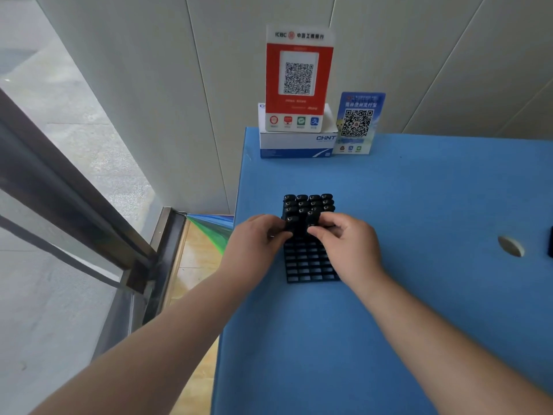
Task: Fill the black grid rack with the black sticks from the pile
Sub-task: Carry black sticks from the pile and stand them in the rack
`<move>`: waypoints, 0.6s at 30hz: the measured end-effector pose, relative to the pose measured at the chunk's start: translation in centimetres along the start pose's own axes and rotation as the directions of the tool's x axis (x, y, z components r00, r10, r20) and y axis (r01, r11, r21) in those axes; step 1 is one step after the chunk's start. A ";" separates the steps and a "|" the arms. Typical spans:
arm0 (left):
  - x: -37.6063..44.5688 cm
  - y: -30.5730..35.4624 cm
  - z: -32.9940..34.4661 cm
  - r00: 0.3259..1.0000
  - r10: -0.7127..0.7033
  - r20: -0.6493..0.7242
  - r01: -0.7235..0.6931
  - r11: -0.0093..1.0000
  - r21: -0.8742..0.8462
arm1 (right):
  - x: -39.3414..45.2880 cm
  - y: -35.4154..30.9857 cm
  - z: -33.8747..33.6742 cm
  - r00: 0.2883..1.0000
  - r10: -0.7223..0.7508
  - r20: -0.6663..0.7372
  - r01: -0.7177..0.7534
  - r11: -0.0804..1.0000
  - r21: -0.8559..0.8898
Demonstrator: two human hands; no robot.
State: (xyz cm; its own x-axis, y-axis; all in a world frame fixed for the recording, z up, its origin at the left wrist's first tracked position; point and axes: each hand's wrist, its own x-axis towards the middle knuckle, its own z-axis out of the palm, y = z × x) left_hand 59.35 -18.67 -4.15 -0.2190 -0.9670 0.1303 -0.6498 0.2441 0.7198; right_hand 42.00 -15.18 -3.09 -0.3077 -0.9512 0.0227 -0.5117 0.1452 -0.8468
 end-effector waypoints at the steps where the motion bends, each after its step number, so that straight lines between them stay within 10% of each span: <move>1: 0.0 0.0 0.0 1.000 -0.006 -0.001 0.006 1.000 -0.005 | -0.1 0.1 0.4 1.000 -0.009 -0.007 0.009 1.000 -0.007; 18: 0.1 -0.6 -0.1 1.000 0.021 0.021 -0.020 1.000 -0.021 | -0.4 0.4 1.9 0.987 -0.154 -0.049 0.144 0.975 -0.167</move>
State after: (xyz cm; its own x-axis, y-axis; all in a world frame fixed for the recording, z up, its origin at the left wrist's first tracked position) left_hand 59.76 -18.88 -4.51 -0.2476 -0.9600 0.1306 -0.6298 0.2619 0.7313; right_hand 43.44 -15.29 -4.43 -0.2643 -0.9477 0.1790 -0.6770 0.0502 -0.7343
